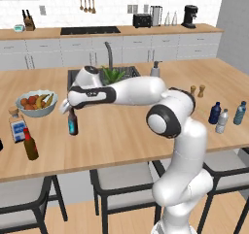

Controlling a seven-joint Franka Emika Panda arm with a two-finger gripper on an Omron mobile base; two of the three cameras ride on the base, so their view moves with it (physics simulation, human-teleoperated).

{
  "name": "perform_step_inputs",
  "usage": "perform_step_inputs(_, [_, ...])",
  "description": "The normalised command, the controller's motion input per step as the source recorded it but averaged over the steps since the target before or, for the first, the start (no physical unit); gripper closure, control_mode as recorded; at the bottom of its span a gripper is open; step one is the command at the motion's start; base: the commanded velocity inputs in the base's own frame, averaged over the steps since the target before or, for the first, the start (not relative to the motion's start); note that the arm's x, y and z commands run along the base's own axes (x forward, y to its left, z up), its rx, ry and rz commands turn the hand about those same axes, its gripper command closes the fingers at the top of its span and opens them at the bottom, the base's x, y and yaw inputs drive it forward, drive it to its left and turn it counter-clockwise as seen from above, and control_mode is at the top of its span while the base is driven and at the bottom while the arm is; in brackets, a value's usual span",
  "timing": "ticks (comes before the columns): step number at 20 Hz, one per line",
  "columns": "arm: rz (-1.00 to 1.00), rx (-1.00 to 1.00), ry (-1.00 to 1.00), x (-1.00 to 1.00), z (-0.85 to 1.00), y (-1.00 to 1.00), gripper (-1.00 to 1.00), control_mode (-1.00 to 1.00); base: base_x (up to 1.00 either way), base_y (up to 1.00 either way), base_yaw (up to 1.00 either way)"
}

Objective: Move the plastic bottles in the middle to the plastics group, and the glass bottles in the middle to the glass group.

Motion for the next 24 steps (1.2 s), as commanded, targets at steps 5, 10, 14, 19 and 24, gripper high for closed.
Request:
perform_step_inputs(5, [0.13, 0.0, 0.0, -0.03, 0.0, 0.64, 1.0, -1.0, 0.0, 0.0, 0.0])
perform_step_inputs(10, [0.08, 0.0, 0.0, -0.01, 0.0, 0.73, 1.0, -1.0, 0.0, 0.0, 0.0])
perform_step_inputs(14, [0.03, 0.0, 0.0, 0.0, -0.02, 0.49, 1.0, -1.0, 0.0, 0.0, 0.0])
perform_step_inputs(19, [0.04, 0.0, 0.0, 0.01, -0.11, 0.41, 1.0, -1.0, 0.0, 0.0, 0.0])
perform_step_inputs(24, [0.01, 0.0, 0.0, 0.13, -0.25, 0.03, 1.0, -1.0, 0.0, 0.0, 0.0])
